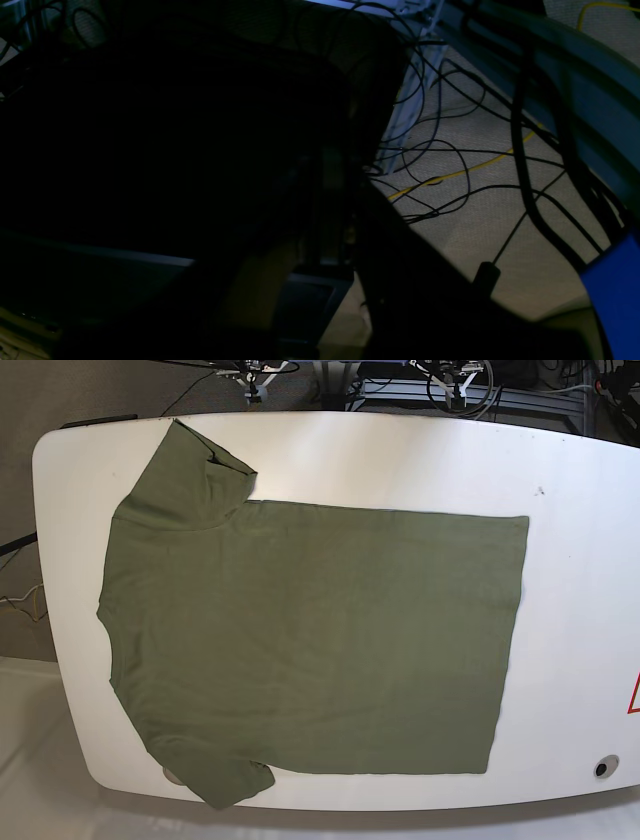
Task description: Fold the T-shirt properly
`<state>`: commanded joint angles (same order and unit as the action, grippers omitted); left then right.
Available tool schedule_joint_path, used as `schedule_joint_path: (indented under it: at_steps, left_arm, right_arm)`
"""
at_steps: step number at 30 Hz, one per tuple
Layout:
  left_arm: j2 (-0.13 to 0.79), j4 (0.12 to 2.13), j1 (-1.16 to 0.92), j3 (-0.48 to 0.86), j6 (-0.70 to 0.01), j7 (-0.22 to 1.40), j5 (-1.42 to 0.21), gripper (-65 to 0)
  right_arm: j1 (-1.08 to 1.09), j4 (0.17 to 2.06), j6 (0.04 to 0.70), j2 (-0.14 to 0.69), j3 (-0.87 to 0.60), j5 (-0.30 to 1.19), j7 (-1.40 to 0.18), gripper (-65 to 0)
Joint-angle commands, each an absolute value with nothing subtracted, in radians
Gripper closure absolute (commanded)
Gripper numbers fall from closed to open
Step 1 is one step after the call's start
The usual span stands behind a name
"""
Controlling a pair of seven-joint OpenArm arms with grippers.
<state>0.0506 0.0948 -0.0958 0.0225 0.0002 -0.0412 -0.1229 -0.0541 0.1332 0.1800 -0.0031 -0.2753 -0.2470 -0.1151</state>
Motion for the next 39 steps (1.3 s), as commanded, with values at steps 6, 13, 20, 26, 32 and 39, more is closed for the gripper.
schedule_joint_path:
  at_steps: [6, 13, 20, 26, 32, 39]
  left_arm:
    - [0.051, 0.092, -0.097, 0.025, 0.002, -0.041, -0.124, -0.7]
    - [0.053, 0.089, -0.094, 0.025, 0.001, -0.041, -0.119, -0.5]
    - [0.053, 0.089, -0.095, 0.025, 0.002, -0.041, -0.119, -0.4]
    - [0.054, 0.091, -0.092, 0.02, -0.002, -0.043, -0.123, -0.2]
    - [0.055, 0.091, -0.093, 0.021, -0.002, -0.044, -0.123, -0.1]
    - [0.051, 0.093, -0.093, 0.02, -0.001, -0.054, -0.124, 0.0]
  right_arm:
    - [-0.055, 0.13, 0.182, -0.003, -0.272, -0.249, -0.116, 0.0]
    - [-0.054, 0.13, 0.184, -0.004, -0.277, -0.247, -0.112, 0.0]
    - [-0.05, 0.128, 0.183, -0.004, -0.279, -0.246, -0.107, 0.0]
    - [-0.053, 0.133, 0.18, -0.002, -0.277, -0.247, -0.106, 0.0]
    - [-0.052, 0.133, 0.18, -0.002, -0.279, -0.248, -0.104, 0.0]
    - [-0.057, 0.138, 0.179, -0.001, -0.281, -0.246, -0.098, 0.0]
